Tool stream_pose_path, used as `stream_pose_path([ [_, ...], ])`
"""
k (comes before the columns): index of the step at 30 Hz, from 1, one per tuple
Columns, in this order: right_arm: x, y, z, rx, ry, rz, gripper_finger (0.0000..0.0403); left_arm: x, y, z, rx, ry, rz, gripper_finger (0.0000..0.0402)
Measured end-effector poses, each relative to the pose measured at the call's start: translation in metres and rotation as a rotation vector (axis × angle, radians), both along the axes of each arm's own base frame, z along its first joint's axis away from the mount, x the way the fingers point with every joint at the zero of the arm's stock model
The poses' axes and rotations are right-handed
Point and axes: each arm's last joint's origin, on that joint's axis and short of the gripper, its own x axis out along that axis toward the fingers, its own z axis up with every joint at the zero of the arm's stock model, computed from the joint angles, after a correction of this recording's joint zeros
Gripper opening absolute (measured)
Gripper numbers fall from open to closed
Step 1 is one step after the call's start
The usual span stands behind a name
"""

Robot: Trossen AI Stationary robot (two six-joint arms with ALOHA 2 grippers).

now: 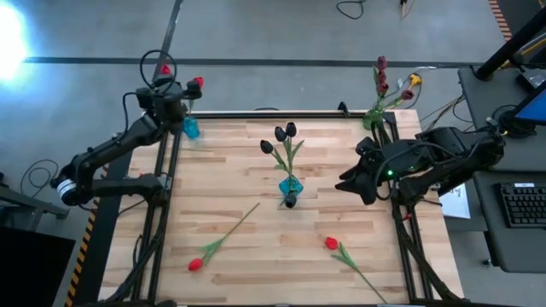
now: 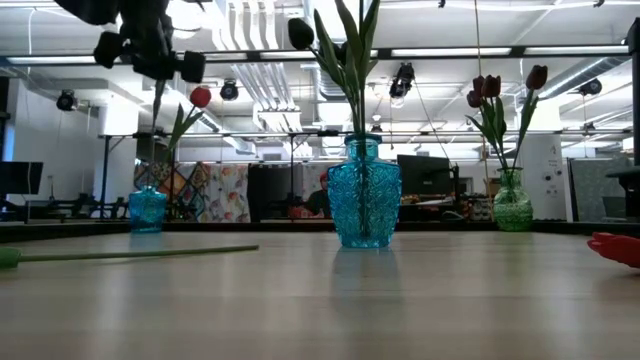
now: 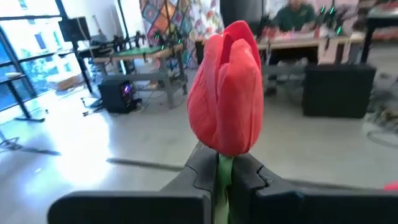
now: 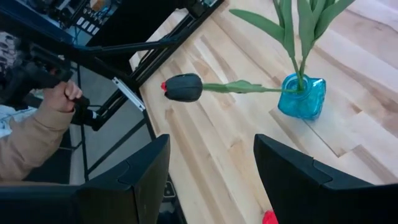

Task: Sort flowers into vase by color
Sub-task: Put the red flower into the left blue vase

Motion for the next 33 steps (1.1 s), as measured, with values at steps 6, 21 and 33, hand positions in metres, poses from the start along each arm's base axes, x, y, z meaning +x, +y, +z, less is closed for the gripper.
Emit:
stream_pose_path([
  [6,0.001,0.000,-0.001,-0.015,0.001,0.005,0.0224,-0.003,0.004,-0.007,-0.101,0.027,0.005,0.0006],
  [21,0.011,0.003,-0.006,-0.048,0.019,-0.003,0.0224,-0.004,0.001,-0.002,-0.213,-0.010,-0.040,0.0097],
  [33,0.012,0.003,-0.006,-0.052,0.022,0.004,0.0224,-0.008,-0.007,0.006,-0.362,0.020,-0.121,0.0146],
])
